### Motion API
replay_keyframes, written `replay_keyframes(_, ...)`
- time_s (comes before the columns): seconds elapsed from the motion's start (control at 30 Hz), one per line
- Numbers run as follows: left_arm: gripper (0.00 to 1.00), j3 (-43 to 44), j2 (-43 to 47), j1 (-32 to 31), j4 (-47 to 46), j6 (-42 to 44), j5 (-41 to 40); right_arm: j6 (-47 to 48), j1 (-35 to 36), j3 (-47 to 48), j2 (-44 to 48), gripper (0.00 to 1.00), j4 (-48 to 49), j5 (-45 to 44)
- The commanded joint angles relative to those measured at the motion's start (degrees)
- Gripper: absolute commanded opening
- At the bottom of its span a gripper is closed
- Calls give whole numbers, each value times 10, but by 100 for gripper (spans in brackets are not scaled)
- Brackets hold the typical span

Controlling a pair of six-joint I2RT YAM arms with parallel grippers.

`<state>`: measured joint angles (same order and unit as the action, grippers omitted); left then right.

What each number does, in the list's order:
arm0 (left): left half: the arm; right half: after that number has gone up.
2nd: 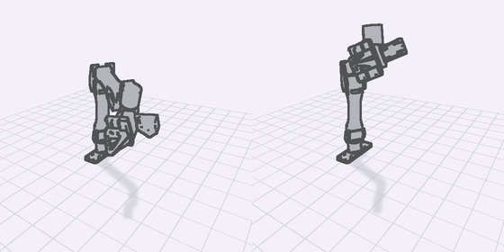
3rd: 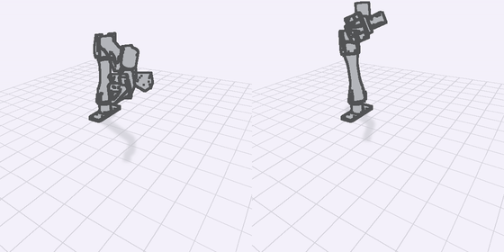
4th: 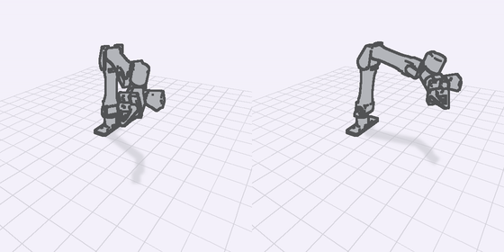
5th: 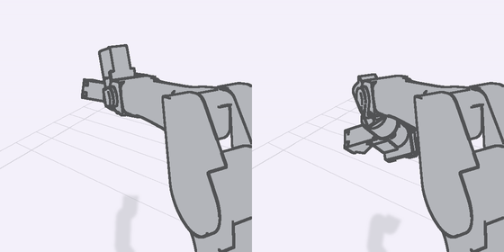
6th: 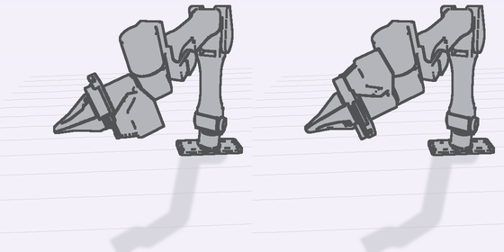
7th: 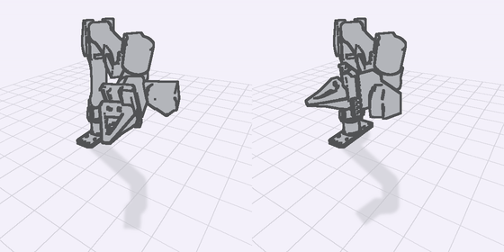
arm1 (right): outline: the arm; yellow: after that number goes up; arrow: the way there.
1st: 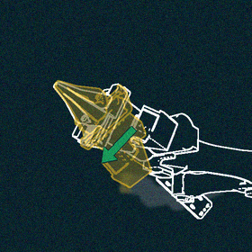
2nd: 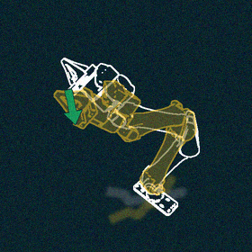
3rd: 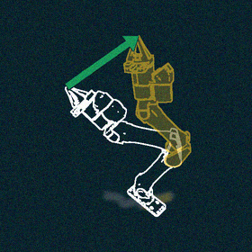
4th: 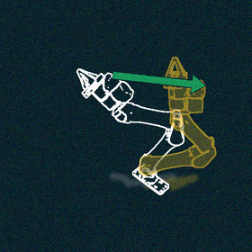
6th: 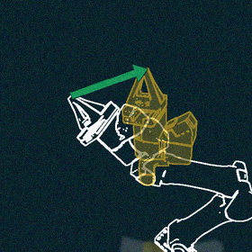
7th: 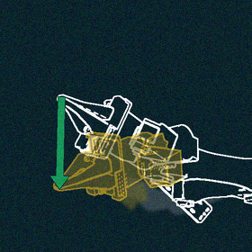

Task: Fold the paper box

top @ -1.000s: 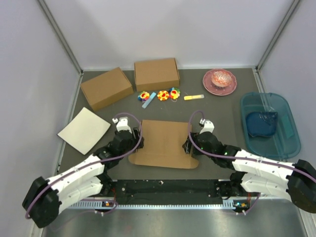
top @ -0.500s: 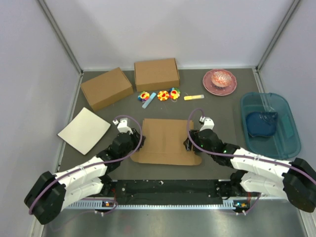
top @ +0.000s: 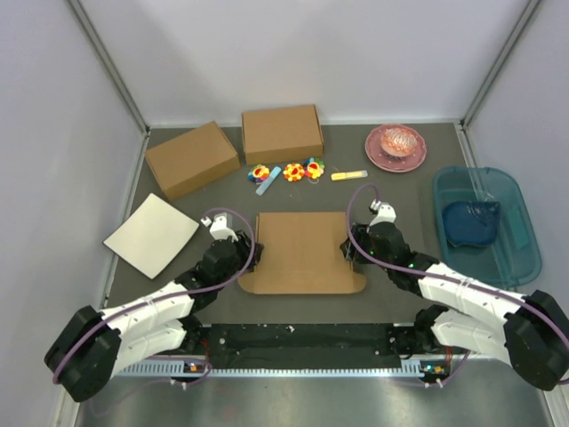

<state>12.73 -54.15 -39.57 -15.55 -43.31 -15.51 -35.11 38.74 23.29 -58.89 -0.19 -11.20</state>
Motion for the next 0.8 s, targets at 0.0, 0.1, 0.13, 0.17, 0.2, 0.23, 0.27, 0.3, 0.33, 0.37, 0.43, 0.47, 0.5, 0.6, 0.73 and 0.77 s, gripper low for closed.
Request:
replay_keyframes(0.0,42,-18,-15,-2,-26,-12,2,-9,-4,-24,-10,51,61,50)
replay_keyframes(0.1,39,-19,-26,-2,-43,-12,11,-17,-4,-31,-17,42,79,74)
replay_keyframes(0.13,37,-17,-30,-2,-47,-12,17,-19,-3,-32,-18,40,87,77)
replay_keyframes(0.17,34,-17,-34,-2,-51,-12,22,-21,-4,-33,-19,36,90,83)
replay_keyframes(0.2,29,-17,-37,-2,-62,-12,27,-22,-3,-34,-21,34,92,86)
replay_keyframes(0.23,26,-17,-39,-2,-69,-13,38,-24,-3,-36,-22,33,98,88)
replay_keyframes(0.27,22,-16,-44,-2,-72,-12,46,-24,-2,-37,-24,30,99,93)
replay_keyframes(0.3,19,-15,-46,-2,-75,-12,51,-26,-2,-38,-28,29,103,95)
replay_keyframes(0.33,13,-15,-48,-2,-80,-13,64,-29,-2,-39,-29,28,106,97)
replay_keyframes(0.37,11,-17,-53,-2,-84,-16,68,-28,-3,-39,-32,26,106,101)
replay_keyframes(0.43,7,-18,-57,-2,-88,-20,77,-29,-2,-41,-32,25,106,101)
replay_keyframes(0.47,5,-21,-56,-2,-87,-21,77,-29,-2,-42,-30,24,105,99)
replay_keyframes(0.5,5,-22,-54,-2,-86,-22,76,-27,-2,-42,-27,24,101,99)
replay_keyframes(0.6,6,-24,-25,-2,-61,-21,52,-22,-3,-33,2,28,59,82)
replay_keyframes(0.73,21,-2,61,-1,17,-13,-1,-8,-4,4,64,55,-22,36)
replay_keyframes(0.77,34,1,77,0,44,-9,-11,-4,-4,12,86,58,-41,28)
